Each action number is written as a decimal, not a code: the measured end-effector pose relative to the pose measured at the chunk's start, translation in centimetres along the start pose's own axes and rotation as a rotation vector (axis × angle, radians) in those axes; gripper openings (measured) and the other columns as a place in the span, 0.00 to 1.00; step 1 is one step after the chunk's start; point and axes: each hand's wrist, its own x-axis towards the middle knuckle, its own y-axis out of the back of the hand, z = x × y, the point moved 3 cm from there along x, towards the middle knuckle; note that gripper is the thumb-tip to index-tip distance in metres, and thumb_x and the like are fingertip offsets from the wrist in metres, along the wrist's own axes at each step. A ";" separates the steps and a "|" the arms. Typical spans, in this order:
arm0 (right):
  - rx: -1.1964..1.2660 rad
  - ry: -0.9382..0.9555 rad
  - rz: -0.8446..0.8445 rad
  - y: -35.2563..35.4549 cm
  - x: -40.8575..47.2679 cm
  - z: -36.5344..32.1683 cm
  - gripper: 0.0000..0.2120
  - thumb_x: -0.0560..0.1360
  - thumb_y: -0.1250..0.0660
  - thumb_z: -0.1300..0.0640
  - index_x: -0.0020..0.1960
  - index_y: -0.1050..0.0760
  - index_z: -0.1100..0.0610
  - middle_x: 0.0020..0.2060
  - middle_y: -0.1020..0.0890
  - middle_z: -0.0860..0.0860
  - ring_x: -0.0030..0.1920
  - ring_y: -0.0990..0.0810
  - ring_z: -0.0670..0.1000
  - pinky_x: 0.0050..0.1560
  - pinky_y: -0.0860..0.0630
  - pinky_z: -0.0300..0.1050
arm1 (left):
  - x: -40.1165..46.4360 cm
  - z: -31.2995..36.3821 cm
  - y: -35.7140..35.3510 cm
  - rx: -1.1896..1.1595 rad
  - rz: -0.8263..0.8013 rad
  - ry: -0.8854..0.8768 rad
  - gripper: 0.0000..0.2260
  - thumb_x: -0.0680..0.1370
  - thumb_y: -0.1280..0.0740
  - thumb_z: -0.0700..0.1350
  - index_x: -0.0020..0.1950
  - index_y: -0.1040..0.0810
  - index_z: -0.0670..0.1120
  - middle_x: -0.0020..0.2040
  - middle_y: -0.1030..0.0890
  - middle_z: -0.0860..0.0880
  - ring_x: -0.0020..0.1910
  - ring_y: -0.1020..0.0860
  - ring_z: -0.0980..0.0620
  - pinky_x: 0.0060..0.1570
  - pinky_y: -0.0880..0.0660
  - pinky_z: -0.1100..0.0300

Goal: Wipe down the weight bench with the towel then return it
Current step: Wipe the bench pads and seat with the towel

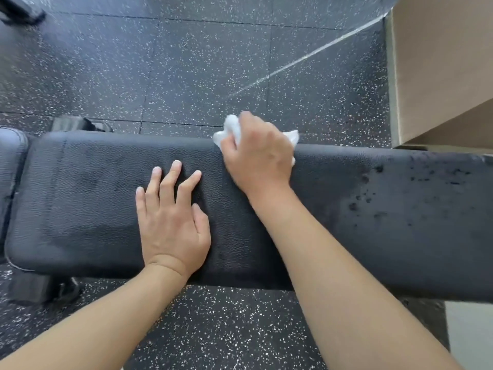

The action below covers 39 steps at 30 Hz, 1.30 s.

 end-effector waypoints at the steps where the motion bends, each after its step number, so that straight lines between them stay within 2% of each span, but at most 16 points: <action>1: 0.028 0.059 -0.003 -1.0 0.1 -2.6 0.11 0.76 0.35 0.44 0.45 0.25 0.52 0.38 0.18 0.49 0.39 0.19 0.55 0.36 0.42 0.48 | 0.0 -0.1 -0.1 0.006 0.001 0.002 0.25 0.77 0.43 0.47 0.75 0.29 0.48 0.80 0.34 0.44 0.81 0.40 0.36 0.77 0.44 0.33; 4: 0.043 0.163 -0.075 -3.2 0.4 -6.8 0.13 0.77 0.36 0.41 0.48 0.24 0.50 0.42 0.17 0.48 0.43 0.18 0.52 0.38 0.39 0.47 | -0.1 -0.2 -0.3 0.001 0.010 0.011 0.23 0.76 0.44 0.47 0.70 0.28 0.45 0.80 0.33 0.43 0.81 0.40 0.36 0.77 0.44 0.33; 8: 0.180 0.200 0.046 -1.2 -0.8 -2.5 0.10 0.76 0.33 0.47 0.43 0.26 0.53 0.36 0.19 0.50 0.37 0.20 0.56 0.35 0.39 0.46 | 0.1 0.0 -0.2 0.001 0.009 0.002 0.25 0.76 0.43 0.47 0.74 0.28 0.48 0.80 0.33 0.45 0.81 0.40 0.37 0.77 0.44 0.34; 11: 0.140 0.077 0.133 2.8 -3.0 5.2 0.10 0.78 0.36 0.48 0.41 0.30 0.51 0.33 0.24 0.48 0.33 0.26 0.52 0.36 0.38 0.47 | 0.0 0.0 -0.1 0.007 0.007 0.003 0.26 0.77 0.43 0.48 0.76 0.29 0.49 0.80 0.34 0.45 0.81 0.40 0.37 0.78 0.45 0.34; 13: 0.132 -0.037 0.111 5.3 -5.4 9.0 0.11 0.79 0.36 0.46 0.42 0.33 0.49 0.32 0.28 0.45 0.34 0.27 0.51 0.37 0.35 0.49 | -0.1 -0.1 -0.1 0.008 0.012 0.001 0.26 0.77 0.43 0.48 0.76 0.30 0.49 0.80 0.34 0.45 0.81 0.40 0.36 0.78 0.45 0.34; 16: 0.120 -0.071 0.051 6.4 -10.1 9.1 0.11 0.77 0.34 0.46 0.41 0.30 0.52 0.31 0.27 0.45 0.33 0.28 0.51 0.35 0.34 0.48 | -0.1 0.0 0.0 0.001 0.007 0.007 0.26 0.77 0.43 0.48 0.76 0.30 0.49 0.80 0.34 0.45 0.81 0.40 0.36 0.78 0.45 0.34; 18: 0.156 0.042 0.019 6.3 -13.2 6.1 0.12 0.77 0.32 0.48 0.39 0.30 0.51 0.30 0.30 0.45 0.31 0.30 0.52 0.36 0.35 0.49 | -0.1 0.1 0.1 -0.002 0.006 0.008 0.26 0.77 0.43 0.48 0.76 0.29 0.49 0.80 0.33 0.45 0.81 0.40 0.36 0.78 0.45 0.34; 20: 0.221 0.238 -0.038 5.8 -16.5 3.6 0.12 0.77 0.32 0.49 0.38 0.30 0.51 0.32 0.34 0.45 0.30 0.34 0.51 0.37 0.36 0.53 | -0.1 0.0 0.0 -0.002 0.009 0.004 0.26 0.77 0.43 0.47 0.76 0.29 0.49 0.80 0.34 0.45 0.81 0.40 0.37 0.78 0.45 0.34; 22: 0.241 0.420 -0.084 5.3 -19.0 3.0 0.10 0.76 0.32 0.52 0.38 0.27 0.53 0.32 0.31 0.47 0.33 0.34 0.51 0.34 0.33 0.52 | -0.1 -0.1 -0.1 -0.008 0.009 0.000 0.26 0.77 0.43 0.47 0.76 0.29 0.49 0.80 0.34 0.45 0.81 0.41 0.37 0.78 0.45 0.34; 26: 0.272 0.584 -0.054 6.1 -16.0 4.1 0.11 0.77 0.32 0.50 0.40 0.29 0.53 0.32 0.33 0.48 0.31 0.32 0.52 0.31 0.32 0.51 | -0.1 0.0 -0.1 -0.015 0.015 0.003 0.26 0.77 0.43 0.47 0.76 0.29 0.48 0.80 0.34 0.45 0.81 0.41 0.37 0.78 0.46 0.34; 28: 0.198 0.522 0.028 6.0 -11.5 5.1 0.12 0.77 0.31 0.47 0.43 0.31 0.52 0.31 0.33 0.48 0.28 0.28 0.53 0.33 0.31 0.50 | -0.1 -0.1 -0.1 -0.014 0.010 0.004 0.26 0.77 0.43 0.47 0.76 0.30 0.49 0.80 0.34 0.45 0.81 0.41 0.37 0.78 0.46 0.34; 30: 0.144 0.318 0.041 4.9 -6.3 6.4 0.12 0.76 0.32 0.45 0.44 0.28 0.52 0.30 0.27 0.48 0.31 0.23 0.54 0.37 0.31 0.48 | -0.1 -0.1 -0.1 -0.009 0.011 0.004 0.26 0.77 0.43 0.47 0.76 0.29 0.48 0.80 0.34 0.44 0.81 0.40 0.36 0.77 0.45 0.34; 33: 0.028 0.050 0.024 2.8 0.2 6.7 0.13 0.77 0.37 0.42 0.43 0.29 0.51 0.34 0.21 0.48 0.35 0.25 0.56 0.40 0.37 0.48 | -0.1 -0.1 -0.1 -0.004 0.021 0.001 0.26 0.77 0.43 0.47 0.76 0.29 0.49 0.80 0.33 0.44 0.81 0.40 0.36 0.77 0.45 0.34; 36: -0.009 0.034 -0.050 1.3 2.0 3.6 0.11 0.78 0.38 0.42 0.45 0.31 0.49 0.40 0.18 0.49 0.36 0.29 0.53 0.39 0.39 0.47 | -0.1 -0.1 -0.1 -0.003 0.023 -0.001 0.26 0.77 0.43 0.48 0.76 0.30 0.49 0.80 0.33 0.45 0.81 0.40 0.36 0.77 0.44 0.34; 39: 0.158 0.077 0.027 0.9 -1.7 -0.4 0.11 0.76 0.34 0.45 0.44 0.27 0.52 0.38 0.19 0.49 0.36 0.21 0.55 0.36 0.37 0.48 | -0.1 -0.2 -0.2 0.001 0.025 0.000 0.25 0.77 0.43 0.48 0.75 0.30 0.49 0.80 0.34 0.45 0.81 0.40 0.37 0.77 0.44 0.34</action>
